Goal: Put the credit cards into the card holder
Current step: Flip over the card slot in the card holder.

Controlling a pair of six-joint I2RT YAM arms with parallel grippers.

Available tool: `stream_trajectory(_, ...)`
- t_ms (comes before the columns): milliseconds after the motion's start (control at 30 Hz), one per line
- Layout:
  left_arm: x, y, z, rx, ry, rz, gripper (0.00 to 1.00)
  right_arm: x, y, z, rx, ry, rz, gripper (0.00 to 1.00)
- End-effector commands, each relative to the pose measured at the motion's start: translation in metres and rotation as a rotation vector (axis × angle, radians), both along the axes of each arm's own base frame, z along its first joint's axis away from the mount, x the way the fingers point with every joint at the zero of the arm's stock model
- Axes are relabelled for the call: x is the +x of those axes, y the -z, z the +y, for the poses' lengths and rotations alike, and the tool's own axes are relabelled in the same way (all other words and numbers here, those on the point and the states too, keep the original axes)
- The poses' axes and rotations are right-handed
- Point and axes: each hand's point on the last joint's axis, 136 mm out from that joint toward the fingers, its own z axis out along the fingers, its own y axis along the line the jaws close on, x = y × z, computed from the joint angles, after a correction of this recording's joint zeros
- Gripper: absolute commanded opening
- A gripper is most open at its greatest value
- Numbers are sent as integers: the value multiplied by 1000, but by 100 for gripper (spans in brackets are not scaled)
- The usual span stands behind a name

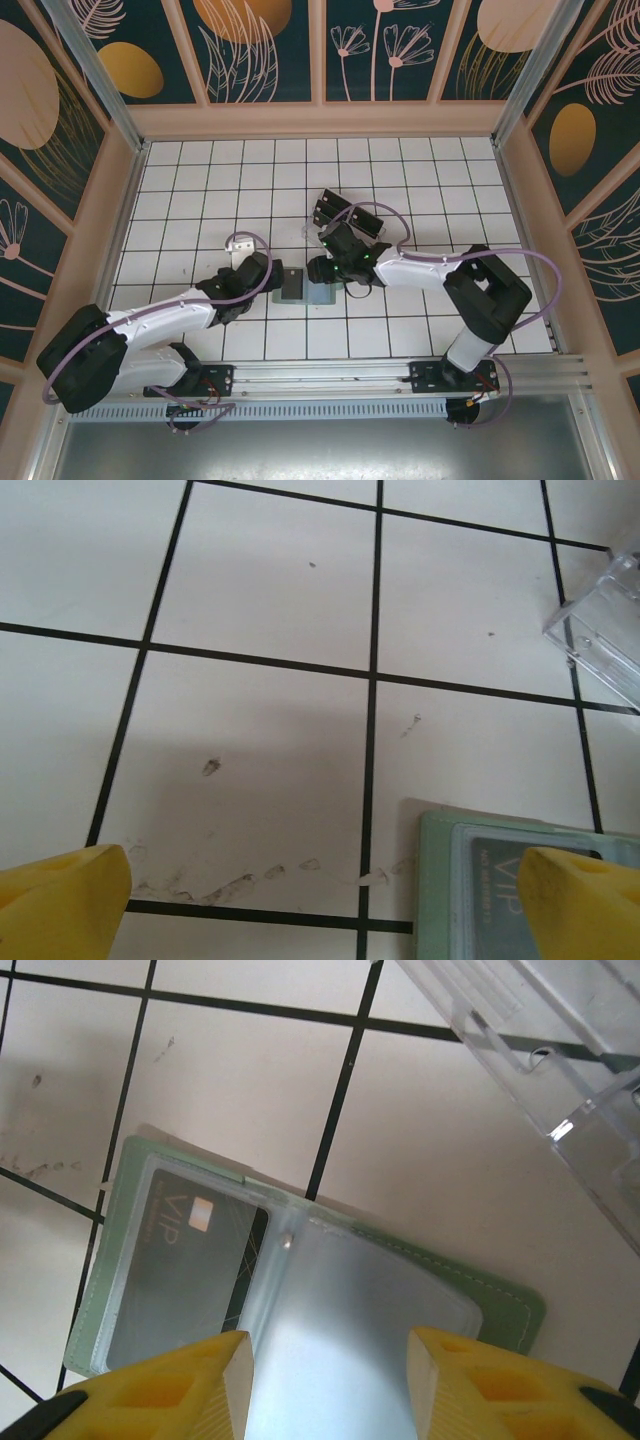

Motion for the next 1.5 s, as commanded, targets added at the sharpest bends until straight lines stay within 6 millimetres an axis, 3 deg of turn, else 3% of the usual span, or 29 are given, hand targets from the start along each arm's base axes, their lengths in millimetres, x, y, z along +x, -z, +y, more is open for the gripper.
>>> stream_trajectory(0, 3, -5, -11, -36, 35, 8, 99, -2, 2, 3, -21, -20, -1, 45)
stream_trajectory(433, -7, -8, -25, -131, 136, -21, 98, -9, 40, -3, -74, -13, 67, 44)
stream_trajectory(833, -17, -6, -32, -182, 222, -47, 98, -18, 32, 19, 119, 11, 144, 44)
stream_trajectory(1233, -32, -6, -39, -190, 302, -85, 98, -14, 30, 13, 153, 79, 145, 44)
stream_trajectory(1467, -40, 1, -59, -155, 366, -76, 98, -14, 31, 10, 157, 108, 152, 45)
